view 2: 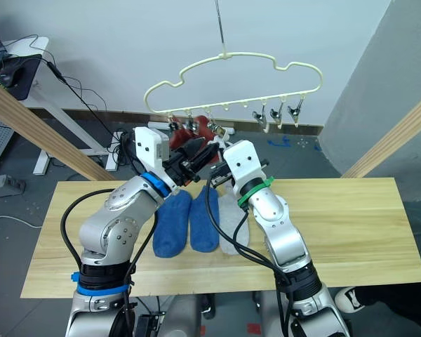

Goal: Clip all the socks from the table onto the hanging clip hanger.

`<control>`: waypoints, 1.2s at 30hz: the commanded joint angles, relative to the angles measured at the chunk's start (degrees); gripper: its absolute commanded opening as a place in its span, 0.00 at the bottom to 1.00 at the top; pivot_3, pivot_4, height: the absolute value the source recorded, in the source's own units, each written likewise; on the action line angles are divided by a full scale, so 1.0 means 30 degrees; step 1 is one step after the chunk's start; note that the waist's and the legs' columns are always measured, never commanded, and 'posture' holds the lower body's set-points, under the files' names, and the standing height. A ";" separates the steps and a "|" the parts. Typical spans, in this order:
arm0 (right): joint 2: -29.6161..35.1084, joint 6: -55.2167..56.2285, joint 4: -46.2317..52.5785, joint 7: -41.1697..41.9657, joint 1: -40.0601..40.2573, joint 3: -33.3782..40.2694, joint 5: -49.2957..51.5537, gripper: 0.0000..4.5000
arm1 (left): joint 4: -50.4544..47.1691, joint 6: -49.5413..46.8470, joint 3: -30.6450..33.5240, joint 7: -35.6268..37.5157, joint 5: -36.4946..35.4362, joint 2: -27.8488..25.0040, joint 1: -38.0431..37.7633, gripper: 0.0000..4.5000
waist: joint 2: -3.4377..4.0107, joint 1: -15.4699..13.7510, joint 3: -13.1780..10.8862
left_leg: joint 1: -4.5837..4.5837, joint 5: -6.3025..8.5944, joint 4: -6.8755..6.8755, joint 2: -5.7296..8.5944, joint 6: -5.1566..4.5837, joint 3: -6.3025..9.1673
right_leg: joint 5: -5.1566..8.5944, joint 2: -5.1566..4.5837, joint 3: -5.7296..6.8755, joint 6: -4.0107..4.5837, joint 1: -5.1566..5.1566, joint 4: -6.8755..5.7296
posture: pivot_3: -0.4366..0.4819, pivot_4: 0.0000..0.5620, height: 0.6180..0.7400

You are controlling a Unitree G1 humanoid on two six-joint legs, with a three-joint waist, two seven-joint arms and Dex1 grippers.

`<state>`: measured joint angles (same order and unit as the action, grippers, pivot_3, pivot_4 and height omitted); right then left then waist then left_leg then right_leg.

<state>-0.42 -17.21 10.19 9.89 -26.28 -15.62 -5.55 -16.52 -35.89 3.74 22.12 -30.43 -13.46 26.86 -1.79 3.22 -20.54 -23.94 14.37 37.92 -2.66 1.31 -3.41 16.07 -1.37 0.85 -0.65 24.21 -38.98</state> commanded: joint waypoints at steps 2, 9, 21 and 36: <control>-0.0181 0.0543 0.0500 -0.0015 -0.0234 0.0073 0.0048 0.00 | -0.1083 0.0142 -0.0033 0.0394 -0.0416 -0.0197 -0.0135 0.53 | 0.0000 0.0000 0.0000 | 0.0000 0.0000 -0.0001 0.0000 0.0000 0.0001 | 0.0000 0.0000 0.0001 0.0000 0.0000 0.0000 | 0.35 0.63 1.00; -0.0158 0.0523 0.0413 -0.0002 -0.0256 0.0175 0.0037 0.00 | -0.1036 0.0314 0.0002 0.0536 -0.0311 -0.0251 -0.0112 0.53 | 0.0000 -0.0001 0.0000 | 0.0001 0.0000 0.0000 -0.0001 -0.0001 0.0003 | 0.0000 0.0000 0.0003 0.0001 0.0000 -0.0005 | 0.35 0.64 1.00; -0.0616 -0.0771 0.0651 0.0026 0.0556 0.0377 0.0619 0.00 | -0.1473 0.0400 -0.0638 0.1011 0.0008 -0.0835 -0.0819 0.53 | 0.0000 0.0000 0.0000 | 0.0003 0.0000 -0.0002 -0.0005 -0.0001 0.0004 | -0.0001 0.0000 0.0002 0.0002 0.0000 -0.0006 | 0.35 0.65 1.00; -0.0438 -0.0576 0.1297 0.0251 0.0810 0.0351 0.0862 0.66 | -0.1476 0.0370 -0.0416 0.1005 -0.0120 -0.1040 -0.0807 0.54 | 0.0001 0.0000 -0.0001 | 0.0002 0.0001 -0.0006 -0.0003 -0.0002 0.0005 | 0.0000 0.0000 0.0001 0.0001 0.0001 -0.0004 | 0.35 0.66 1.00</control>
<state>-1.64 -19.40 10.89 10.19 -24.07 -14.35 -3.24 -17.98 -35.74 2.33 24.49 -30.32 -16.19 24.51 -1.79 3.22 -20.54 -23.93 14.38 37.90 -2.67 1.31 -3.40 16.06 -1.37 0.86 -0.64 24.22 -38.99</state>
